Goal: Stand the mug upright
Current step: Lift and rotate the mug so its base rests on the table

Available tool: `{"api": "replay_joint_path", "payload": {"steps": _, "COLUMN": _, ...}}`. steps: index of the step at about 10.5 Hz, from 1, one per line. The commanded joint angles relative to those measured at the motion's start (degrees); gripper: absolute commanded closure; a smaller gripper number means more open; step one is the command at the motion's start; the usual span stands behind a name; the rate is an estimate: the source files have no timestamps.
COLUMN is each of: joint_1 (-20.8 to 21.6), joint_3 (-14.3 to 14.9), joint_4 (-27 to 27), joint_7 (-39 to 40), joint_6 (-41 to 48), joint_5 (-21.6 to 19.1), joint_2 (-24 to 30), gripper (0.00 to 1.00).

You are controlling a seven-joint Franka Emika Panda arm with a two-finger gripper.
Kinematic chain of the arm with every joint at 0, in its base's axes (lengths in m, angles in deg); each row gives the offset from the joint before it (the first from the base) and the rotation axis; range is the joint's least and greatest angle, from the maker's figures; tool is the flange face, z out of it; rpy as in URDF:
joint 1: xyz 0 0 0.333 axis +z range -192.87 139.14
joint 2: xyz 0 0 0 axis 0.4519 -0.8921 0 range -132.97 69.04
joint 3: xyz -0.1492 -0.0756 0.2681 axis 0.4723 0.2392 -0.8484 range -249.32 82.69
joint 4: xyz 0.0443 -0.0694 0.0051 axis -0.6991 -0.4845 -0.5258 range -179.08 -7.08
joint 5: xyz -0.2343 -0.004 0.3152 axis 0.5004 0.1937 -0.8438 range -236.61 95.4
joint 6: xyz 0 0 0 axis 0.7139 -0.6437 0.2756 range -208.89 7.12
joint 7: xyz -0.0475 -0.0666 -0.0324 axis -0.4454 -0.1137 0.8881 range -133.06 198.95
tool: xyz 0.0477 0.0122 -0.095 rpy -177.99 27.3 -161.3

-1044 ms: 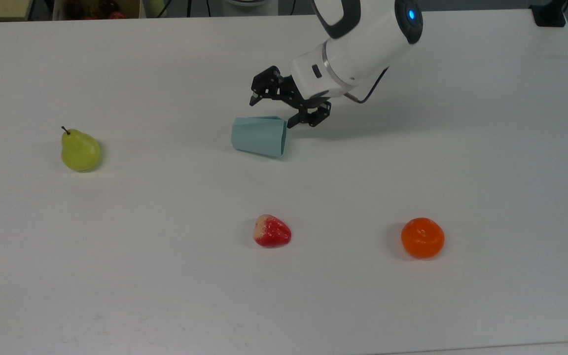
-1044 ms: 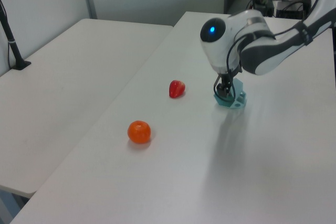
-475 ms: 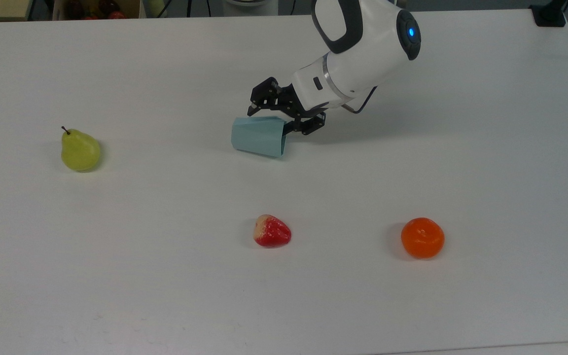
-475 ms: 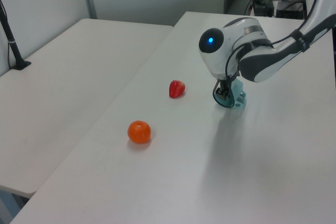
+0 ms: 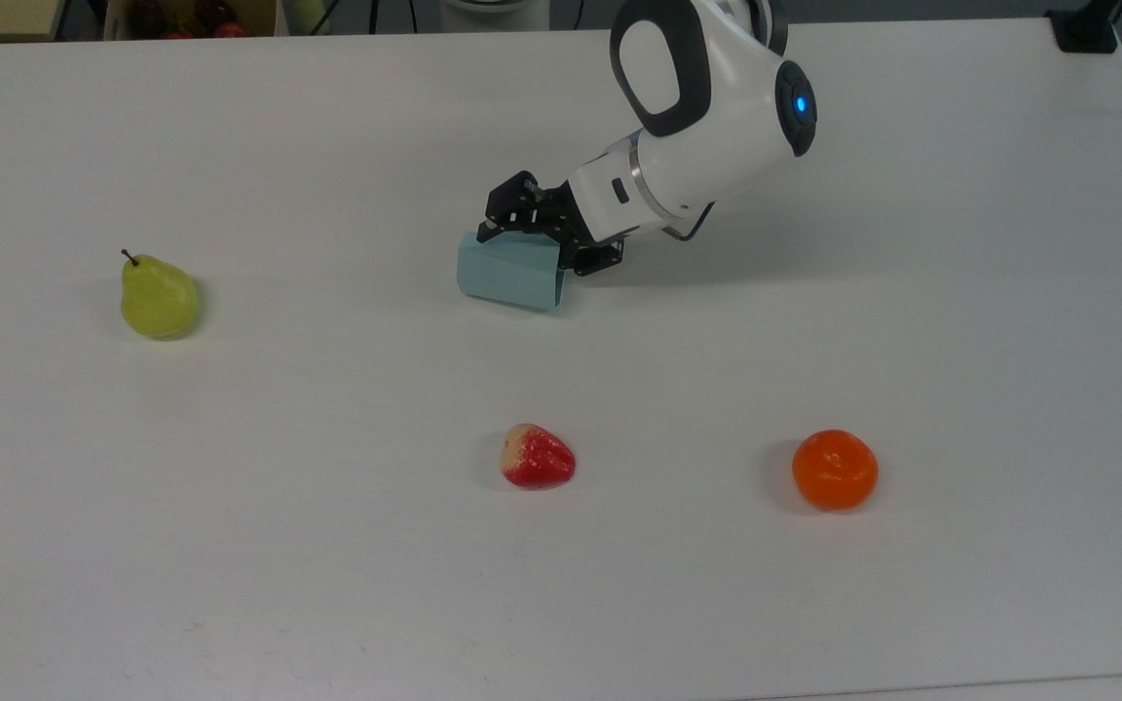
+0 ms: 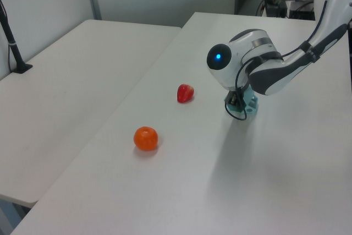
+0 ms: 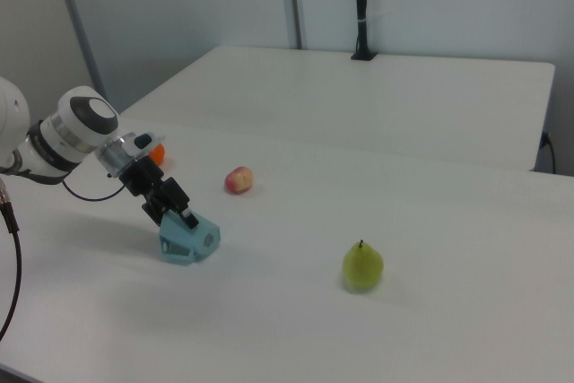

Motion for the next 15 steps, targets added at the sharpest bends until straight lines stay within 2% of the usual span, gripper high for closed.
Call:
{"api": "replay_joint_path", "payload": {"steps": 1, "joint_1": 0.5, "joint_3": 0.1, "joint_4": 0.1, "joint_7": -0.3, "joint_6": 3.2, "joint_5": 0.7, "joint_2": 0.2, "gripper": 0.49}}
{"api": "replay_joint_path", "payload": {"steps": 4, "joint_1": 0.0, "joint_3": 0.3, "joint_4": 0.4, "joint_7": -0.2, "joint_6": 4.1, "joint_5": 0.6, "joint_2": 1.4, "gripper": 0.69}}
{"api": "replay_joint_path", "payload": {"steps": 10, "joint_1": -2.5, "joint_3": 0.6, "joint_4": 2.0, "joint_7": 3.8, "joint_6": 4.1, "joint_5": -0.9, "joint_2": 4.5, "gripper": 0.92}}
{"api": "replay_joint_path", "payload": {"steps": 12, "joint_1": -3.8, "joint_3": 0.6, "joint_4": 2.1, "joint_7": 9.3, "joint_6": 3.8, "joint_5": -4.7, "joint_2": 6.0, "gripper": 0.99}}
{"api": "replay_joint_path", "payload": {"steps": 14, "joint_1": -4.6, "joint_3": 0.5, "joint_4": 2.7, "joint_7": 14.8, "joint_6": 3.3, "joint_5": -8.5, "joint_2": 7.2, "gripper": 1.0}}
{"api": "replay_joint_path", "payload": {"steps": 15, "joint_1": -5.4, "joint_3": 0.4, "joint_4": 2.9, "joint_7": 17.9, "joint_6": 2.7, "joint_5": -11.8, "joint_2": 7.9, "gripper": 1.0}}
